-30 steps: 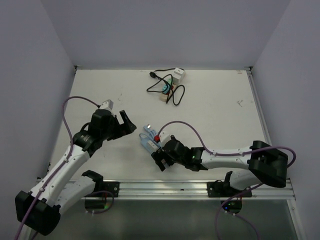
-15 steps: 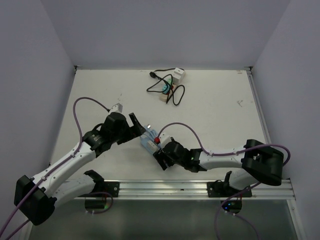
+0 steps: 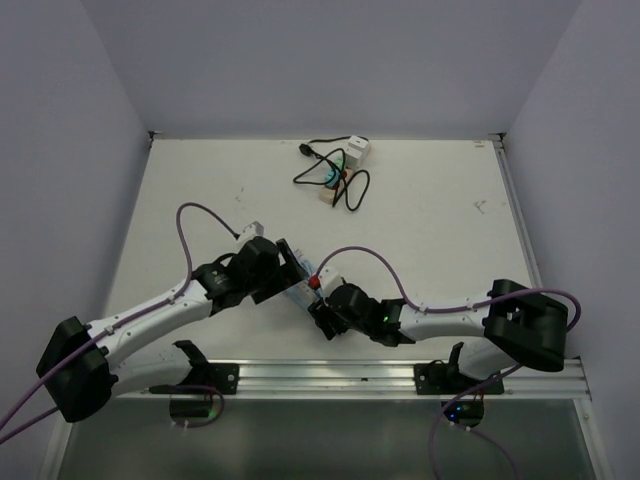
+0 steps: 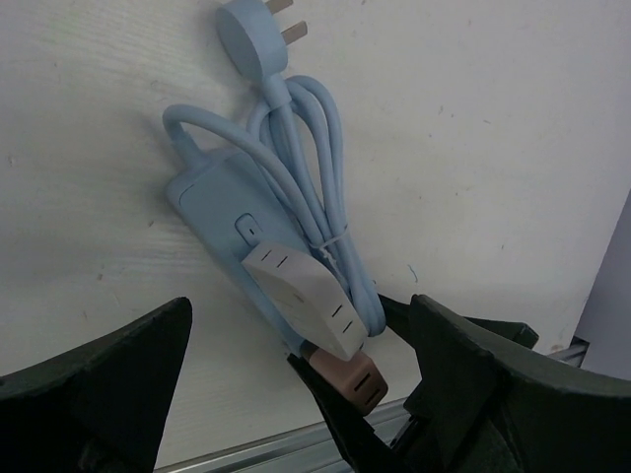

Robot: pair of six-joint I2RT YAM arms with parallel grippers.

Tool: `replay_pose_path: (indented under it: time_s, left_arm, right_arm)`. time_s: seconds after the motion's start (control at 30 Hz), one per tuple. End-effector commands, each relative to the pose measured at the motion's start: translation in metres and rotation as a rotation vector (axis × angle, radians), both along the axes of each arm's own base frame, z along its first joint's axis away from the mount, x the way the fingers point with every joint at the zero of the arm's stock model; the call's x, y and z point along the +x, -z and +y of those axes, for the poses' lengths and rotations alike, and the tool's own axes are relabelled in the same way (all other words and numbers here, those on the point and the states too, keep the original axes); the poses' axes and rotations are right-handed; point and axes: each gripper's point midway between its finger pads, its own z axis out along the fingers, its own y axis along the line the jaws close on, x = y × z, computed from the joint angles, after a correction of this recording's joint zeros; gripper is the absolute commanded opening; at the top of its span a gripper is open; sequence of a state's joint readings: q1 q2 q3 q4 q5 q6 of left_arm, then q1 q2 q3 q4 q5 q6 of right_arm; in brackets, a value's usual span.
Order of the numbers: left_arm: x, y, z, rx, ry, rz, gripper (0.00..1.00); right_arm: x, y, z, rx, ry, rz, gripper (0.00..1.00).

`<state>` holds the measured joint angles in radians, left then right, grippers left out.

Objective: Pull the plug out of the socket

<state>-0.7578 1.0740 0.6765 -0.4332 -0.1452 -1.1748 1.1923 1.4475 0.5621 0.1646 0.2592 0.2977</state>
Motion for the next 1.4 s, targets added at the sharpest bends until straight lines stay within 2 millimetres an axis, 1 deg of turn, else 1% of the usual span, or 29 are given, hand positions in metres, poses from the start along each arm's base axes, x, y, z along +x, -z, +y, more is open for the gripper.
replay_pose_path:
  time_s: [0.0,0.03,0.1,0.13,0.17,0.23,0.27,0.3,0.37,0.4,0.47,0.5,0.53,0.6,0.63,0.67,0.8,0.83,0.93,0.97,1.03,1.07,1.1,1.17,1.23,1.27,1.3,1.33,1.37]
  left_arm:
    - [0.009,-0.006,-0.018,-0.034,-0.074,-0.002,0.95]
    - [0.008,-0.006,-0.019,-0.025,-0.084,0.016,0.94]
    - [0.005,0.0,-0.024,-0.01,-0.085,0.044,0.9]
    - [0.005,-0.002,-0.026,-0.009,-0.082,0.047,0.89]
    - [0.005,-0.001,-0.026,-0.008,-0.087,0.053,0.89]
    - [0.006,-0.005,-0.022,-0.011,-0.107,0.035,0.88]
    - [0.007,-0.007,-0.019,-0.018,-0.124,0.026,0.88]
    - [0.009,-0.016,-0.014,-0.033,-0.145,-0.008,0.88]
    - [0.011,-0.023,-0.006,-0.042,-0.168,-0.048,0.89]
    - [0.011,-0.035,-0.003,-0.066,-0.176,-0.087,0.9]
    - [0.012,-0.039,0.007,-0.06,-0.192,-0.129,0.92]
    - [0.012,-0.047,0.011,-0.078,-0.2,-0.157,0.93]
    - [0.011,-0.043,0.016,-0.073,-0.202,-0.17,0.93]
    - [0.008,-0.045,0.019,-0.095,-0.201,-0.189,0.94]
    - [0.006,-0.037,0.02,-0.093,-0.195,-0.187,0.94]
    - [0.005,-0.034,0.021,-0.098,-0.191,-0.187,0.95]
    - [0.0,-0.016,0.024,-0.097,-0.194,-0.174,0.95]
    - [-0.001,-0.008,0.027,-0.087,-0.196,-0.165,0.95]
    - [0.002,0.003,0.031,-0.086,-0.203,-0.16,0.94]
    - [0.006,0.005,0.035,-0.088,-0.221,-0.158,0.94]
    - [0.009,0.012,0.034,-0.111,-0.216,-0.148,0.92]
    - [0.015,0.016,0.04,-0.115,-0.239,-0.141,0.91]
    - [0.017,0.018,0.034,-0.147,-0.225,-0.125,0.91]
    - [0.024,0.027,0.039,-0.161,-0.248,-0.114,0.9]
    - [0.031,0.029,0.032,-0.185,-0.235,-0.112,0.89]
    - [0.032,0.037,0.03,-0.171,-0.231,-0.091,0.89]
    - [0.039,0.029,0.021,-0.206,-0.215,-0.115,0.89]
    - [0.041,0.029,0.018,-0.208,-0.208,-0.115,0.89]
    - [0.042,0.037,0.016,-0.193,-0.204,-0.095,0.89]
  right_arm:
    - [0.002,-0.008,0.005,0.043,-0.011,-0.032,0.39]
    - [0.003,-0.009,0.004,0.047,-0.01,-0.034,0.31]
    - [0.002,-0.011,0.004,0.057,-0.01,-0.036,0.24]
    - [0.002,-0.011,0.004,0.058,-0.008,-0.038,0.17]
    - [0.003,-0.012,0.003,0.06,-0.005,-0.041,0.13]
    - [0.004,-0.013,0.002,0.064,0.004,-0.044,0.01]
    - [0.005,-0.014,0.001,0.064,0.01,-0.047,0.0]
    - [0.005,-0.016,0.001,0.071,0.021,-0.045,0.0]
    - [0.005,-0.016,0.0,0.083,0.038,-0.039,0.0]
    - [0.005,-0.019,0.001,0.106,0.056,-0.027,0.0]
    - [0.003,-0.02,0.004,0.137,0.075,-0.001,0.0]
    - [0.002,-0.021,0.008,0.16,0.086,0.023,0.0]
    - [0.001,-0.019,0.009,0.167,0.098,0.038,0.0]
    - [-0.001,-0.021,0.017,0.221,0.137,0.085,0.0]
    - [-0.001,-0.02,0.019,0.235,0.147,0.104,0.0]
    - [-0.003,-0.018,0.021,0.255,0.17,0.137,0.0]
    - [-0.004,-0.023,0.031,0.341,0.204,0.199,0.0]
    - [-0.004,-0.024,0.03,0.353,0.214,0.208,0.0]
    - [-0.003,-0.028,0.027,0.407,0.245,0.238,0.0]
    - [-0.003,-0.025,0.023,0.409,0.257,0.25,0.0]
    - [-0.001,-0.025,0.021,0.438,0.283,0.274,0.0]
    - [-0.002,-0.021,0.017,0.439,0.292,0.285,0.0]
    - [-0.003,-0.022,0.019,0.464,0.296,0.306,0.0]
    - [-0.004,-0.016,0.018,0.466,0.3,0.326,0.0]
    - [-0.005,-0.011,0.018,0.463,0.3,0.344,0.0]
    - [-0.006,-0.01,0.019,0.468,0.3,0.353,0.0]
    - [-0.007,-0.011,0.021,0.478,0.292,0.363,0.0]
    - [-0.008,-0.007,0.021,0.473,0.295,0.372,0.0]
    - [-0.008,-0.006,0.021,0.476,0.293,0.376,0.0]
